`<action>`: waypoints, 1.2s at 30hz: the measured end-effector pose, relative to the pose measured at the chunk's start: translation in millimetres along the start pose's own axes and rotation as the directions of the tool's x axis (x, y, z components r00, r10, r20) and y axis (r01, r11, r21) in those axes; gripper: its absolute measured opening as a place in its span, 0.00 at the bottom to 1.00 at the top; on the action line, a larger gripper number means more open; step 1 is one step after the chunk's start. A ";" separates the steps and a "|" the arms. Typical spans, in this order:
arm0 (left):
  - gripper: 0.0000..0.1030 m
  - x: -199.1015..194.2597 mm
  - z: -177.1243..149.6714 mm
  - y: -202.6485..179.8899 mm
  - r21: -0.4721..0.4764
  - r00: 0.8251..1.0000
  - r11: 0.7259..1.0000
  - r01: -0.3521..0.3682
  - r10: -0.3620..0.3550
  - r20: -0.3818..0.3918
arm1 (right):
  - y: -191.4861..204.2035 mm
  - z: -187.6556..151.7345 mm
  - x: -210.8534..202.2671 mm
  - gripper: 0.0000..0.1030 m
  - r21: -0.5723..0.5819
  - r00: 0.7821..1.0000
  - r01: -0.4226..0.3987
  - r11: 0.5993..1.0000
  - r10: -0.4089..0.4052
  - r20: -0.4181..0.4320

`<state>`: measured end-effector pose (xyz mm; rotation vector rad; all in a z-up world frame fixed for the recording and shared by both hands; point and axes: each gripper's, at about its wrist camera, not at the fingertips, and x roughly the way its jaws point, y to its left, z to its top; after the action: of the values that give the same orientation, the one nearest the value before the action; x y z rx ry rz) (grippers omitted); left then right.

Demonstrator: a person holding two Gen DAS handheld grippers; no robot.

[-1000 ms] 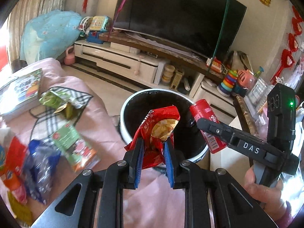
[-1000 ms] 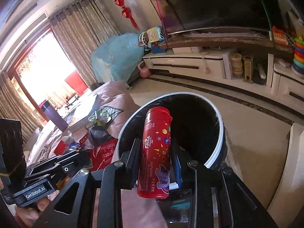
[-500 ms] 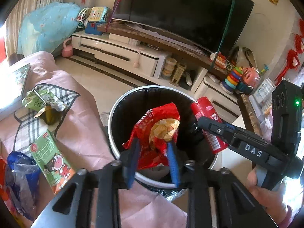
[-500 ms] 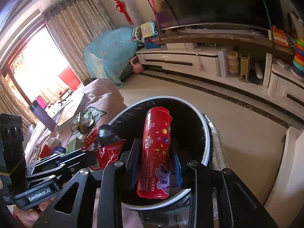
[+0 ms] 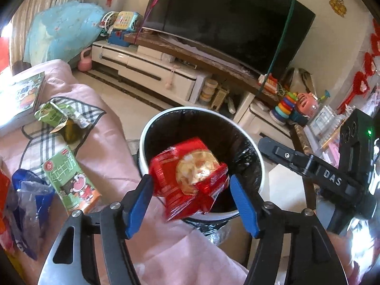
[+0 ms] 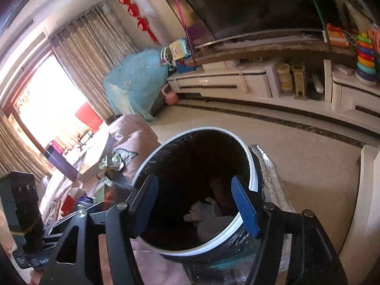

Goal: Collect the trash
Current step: 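Move both open tools back over the remaining trash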

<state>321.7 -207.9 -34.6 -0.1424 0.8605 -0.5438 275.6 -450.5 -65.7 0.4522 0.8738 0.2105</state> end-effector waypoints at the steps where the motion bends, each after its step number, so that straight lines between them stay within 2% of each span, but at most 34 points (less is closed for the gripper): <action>1: 0.64 -0.8 0.5 0.0 0.004 1.000 1.000 0.008 -0.008 0.002 | 0.7 -1.4 -5.2 0.65 0.006 1.000 0.002 1.000 -0.002 0.015; 4: 0.64 -2.3 3.9 -6.1 0.020 1.000 1.000 0.019 -0.019 0.007 | 0.5 -1.8 -16.2 0.65 0.014 0.999 0.011 1.000 -0.012 0.045; 7: 0.69 -8.7 4.2 -7.7 0.036 1.000 0.999 0.018 -0.019 0.022 | -1.4 -2.1 -26.1 0.65 0.030 0.998 0.019 0.999 -0.021 0.067; 11: 0.70 -22.8 -4.7 -2.7 0.027 0.999 1.000 0.008 -0.009 0.034 | -1.7 -5.1 -34.2 0.67 0.047 0.997 0.019 0.999 -0.022 0.074; 17: 0.70 -62.3 -41.2 16.1 0.000 0.997 0.999 -0.040 0.040 0.059 | 14.0 -25.9 -36.7 0.85 0.034 0.998 -0.012 0.999 0.010 0.057; 25: 0.70 -129.4 -103.6 55.1 -0.086 0.988 0.988 -0.132 0.138 0.073 | 68.4 -74.8 -23.4 0.87 -0.051 0.998 -0.059 0.997 0.058 -0.011; 32: 0.70 -186.0 -137.8 78.8 -0.159 0.967 0.963 -0.218 0.236 0.101 | 126.3 -105.9 1.5 0.87 -0.176 0.988 -0.134 0.975 0.117 -0.101; 36: 0.70 -209.3 -151.6 87.2 -0.194 0.950 0.944 -0.268 0.293 0.111 | 149.1 -114.8 11.2 0.87 -0.242 0.984 -0.150 0.959 0.121 -0.127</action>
<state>132.3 -12.3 -19.9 -0.2127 0.7761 -0.1858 194.1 -280.5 -68.1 0.2652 0.9120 0.4712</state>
